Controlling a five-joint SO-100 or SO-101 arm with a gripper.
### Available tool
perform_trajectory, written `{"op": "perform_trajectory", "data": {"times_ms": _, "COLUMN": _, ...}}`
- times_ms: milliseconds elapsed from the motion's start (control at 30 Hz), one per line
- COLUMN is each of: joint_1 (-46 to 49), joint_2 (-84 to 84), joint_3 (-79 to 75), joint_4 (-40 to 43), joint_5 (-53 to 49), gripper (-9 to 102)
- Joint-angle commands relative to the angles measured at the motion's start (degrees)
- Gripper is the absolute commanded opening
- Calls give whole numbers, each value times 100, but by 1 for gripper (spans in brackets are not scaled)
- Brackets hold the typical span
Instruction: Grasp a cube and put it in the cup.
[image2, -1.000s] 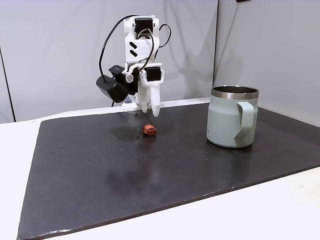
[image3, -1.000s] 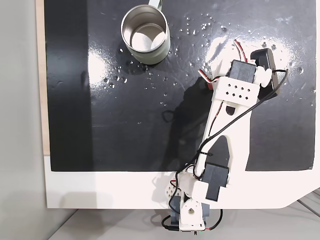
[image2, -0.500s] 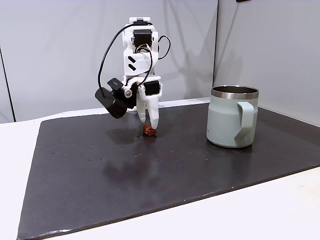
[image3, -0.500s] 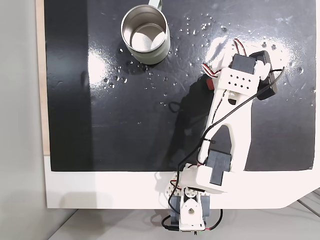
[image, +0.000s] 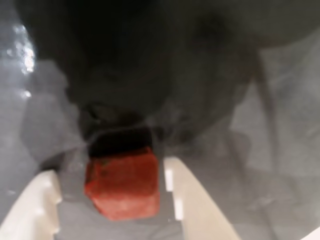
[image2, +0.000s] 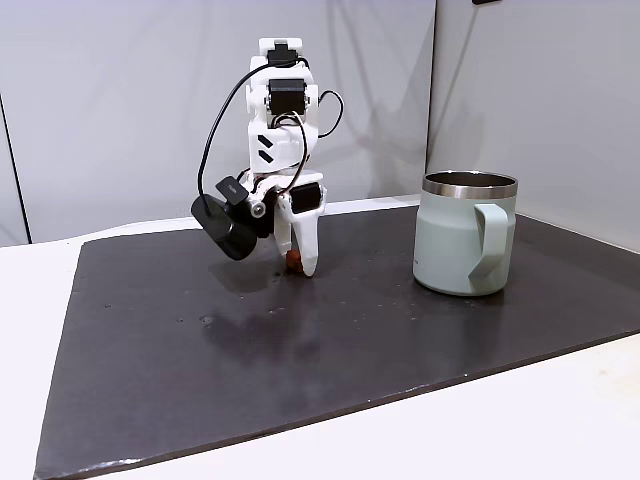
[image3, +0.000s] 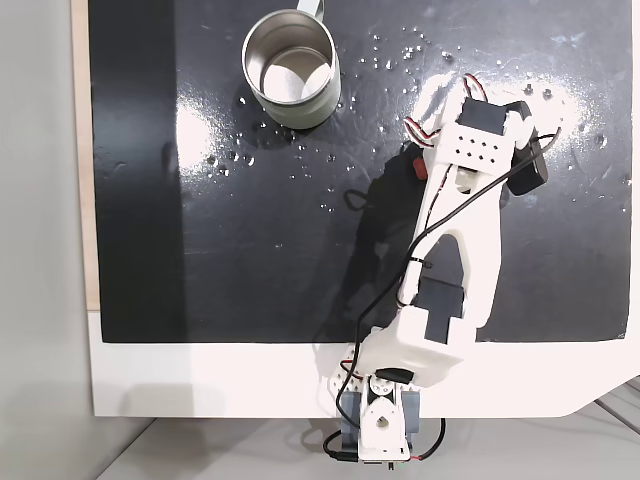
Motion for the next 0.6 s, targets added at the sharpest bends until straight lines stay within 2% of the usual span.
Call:
{"op": "perform_trajectory", "data": {"times_ms": 0, "joint_1": 26, "joint_2": 62, "joint_3": -246, "joint_4": -79, "joint_5": -62, "gripper": 22}}
{"op": "perform_trajectory", "data": {"times_ms": 367, "joint_1": 26, "joint_2": 35, "joint_3": -176, "joint_4": -88, "joint_5": -62, "gripper": 5}}
{"op": "perform_trajectory", "data": {"times_ms": 567, "joint_1": 18, "joint_2": 176, "joint_3": -44, "joint_4": -88, "joint_5": -53, "gripper": 5}}
